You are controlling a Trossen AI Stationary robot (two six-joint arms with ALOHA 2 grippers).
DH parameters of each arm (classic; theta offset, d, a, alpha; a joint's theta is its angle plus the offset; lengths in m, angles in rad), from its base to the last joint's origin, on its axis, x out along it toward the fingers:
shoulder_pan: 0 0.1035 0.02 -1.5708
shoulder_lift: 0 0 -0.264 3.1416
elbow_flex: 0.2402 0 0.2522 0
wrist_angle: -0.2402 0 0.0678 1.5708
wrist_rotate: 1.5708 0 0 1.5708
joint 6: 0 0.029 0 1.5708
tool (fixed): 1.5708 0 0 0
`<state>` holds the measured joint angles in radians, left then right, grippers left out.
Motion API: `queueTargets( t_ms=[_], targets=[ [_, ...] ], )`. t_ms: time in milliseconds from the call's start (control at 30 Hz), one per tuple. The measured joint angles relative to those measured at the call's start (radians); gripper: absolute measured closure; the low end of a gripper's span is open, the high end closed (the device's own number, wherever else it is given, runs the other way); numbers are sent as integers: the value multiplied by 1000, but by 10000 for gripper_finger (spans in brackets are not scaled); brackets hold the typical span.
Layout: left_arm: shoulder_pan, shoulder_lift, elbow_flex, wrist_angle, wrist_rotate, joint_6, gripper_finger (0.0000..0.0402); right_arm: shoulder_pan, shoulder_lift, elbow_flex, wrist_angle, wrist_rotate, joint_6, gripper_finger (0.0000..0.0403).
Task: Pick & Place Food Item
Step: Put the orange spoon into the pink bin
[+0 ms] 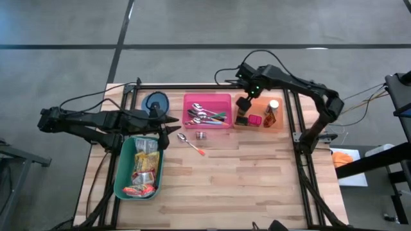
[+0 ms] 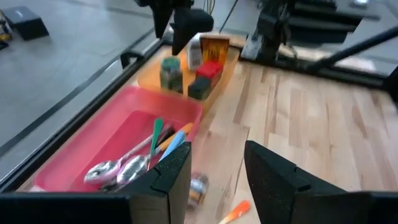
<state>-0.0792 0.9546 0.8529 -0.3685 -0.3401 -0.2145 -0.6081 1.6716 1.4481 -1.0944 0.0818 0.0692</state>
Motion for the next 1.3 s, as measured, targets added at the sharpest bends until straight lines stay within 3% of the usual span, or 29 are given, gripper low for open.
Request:
queueTargets(
  t_ms=[267,533,900,1300],
  targets=[
    [22,22,0,34,3,-10,252,98,-154,-56,32,-1,36,38],
    [34,161,66,25,-2,0,252,229,-287,-185,135,0,134,38],
    [40,381,166,-61,-9,16,252,389,-430,-466,512,0,197,37],
    [46,491,164,-91,-44,49,252,429,-432,-614,877,24,141,37]
  ],
)
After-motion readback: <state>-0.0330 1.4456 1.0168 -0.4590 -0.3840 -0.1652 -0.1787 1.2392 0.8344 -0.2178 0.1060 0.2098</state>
